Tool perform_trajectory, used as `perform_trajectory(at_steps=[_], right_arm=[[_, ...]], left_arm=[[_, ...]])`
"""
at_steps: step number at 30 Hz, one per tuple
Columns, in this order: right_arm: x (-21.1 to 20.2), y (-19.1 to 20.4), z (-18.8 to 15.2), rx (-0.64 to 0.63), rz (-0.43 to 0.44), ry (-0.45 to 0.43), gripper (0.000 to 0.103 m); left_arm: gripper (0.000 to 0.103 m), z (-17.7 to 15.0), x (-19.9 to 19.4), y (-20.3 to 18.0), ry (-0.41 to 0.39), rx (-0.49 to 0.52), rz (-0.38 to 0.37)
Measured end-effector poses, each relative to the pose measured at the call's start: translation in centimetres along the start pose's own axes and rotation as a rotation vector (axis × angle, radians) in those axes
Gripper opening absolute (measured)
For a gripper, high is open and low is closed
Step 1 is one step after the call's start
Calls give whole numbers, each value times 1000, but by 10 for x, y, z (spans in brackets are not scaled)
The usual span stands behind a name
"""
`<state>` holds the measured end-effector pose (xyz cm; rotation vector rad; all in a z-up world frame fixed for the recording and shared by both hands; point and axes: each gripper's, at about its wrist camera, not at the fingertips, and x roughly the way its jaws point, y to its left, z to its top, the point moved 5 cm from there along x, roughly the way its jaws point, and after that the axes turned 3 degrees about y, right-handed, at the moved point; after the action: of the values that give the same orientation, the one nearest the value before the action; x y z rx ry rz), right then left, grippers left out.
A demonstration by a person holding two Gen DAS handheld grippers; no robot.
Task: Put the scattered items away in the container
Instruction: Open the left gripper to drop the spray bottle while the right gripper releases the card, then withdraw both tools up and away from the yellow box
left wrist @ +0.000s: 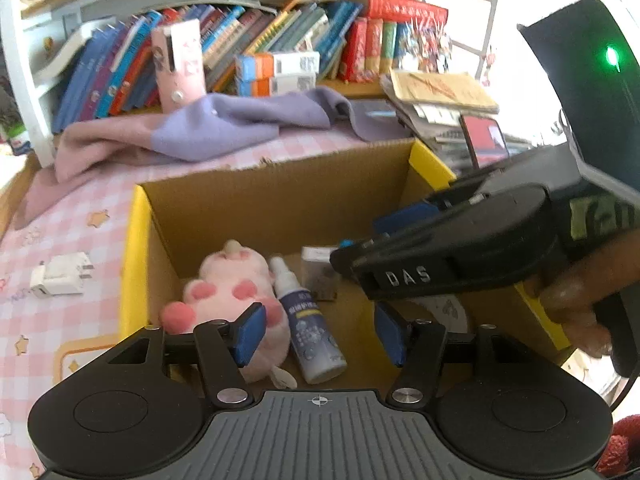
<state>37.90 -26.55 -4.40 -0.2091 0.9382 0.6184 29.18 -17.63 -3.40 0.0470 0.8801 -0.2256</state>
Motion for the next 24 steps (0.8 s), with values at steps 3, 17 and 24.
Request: perform_trajectory(at_steps=[3,17,24], right_arm=[[-11,3,-3,13,6,-26,48],[-79,30,-23,99,-76,-201,62],[-110,54,-51,187,-180,-266,72]], left_arm=[[68,0,-15,1,-37,-4,11],[80,-26,-83,14,-158,-13,39],[85,-52,-110,38,-191,-39,33]])
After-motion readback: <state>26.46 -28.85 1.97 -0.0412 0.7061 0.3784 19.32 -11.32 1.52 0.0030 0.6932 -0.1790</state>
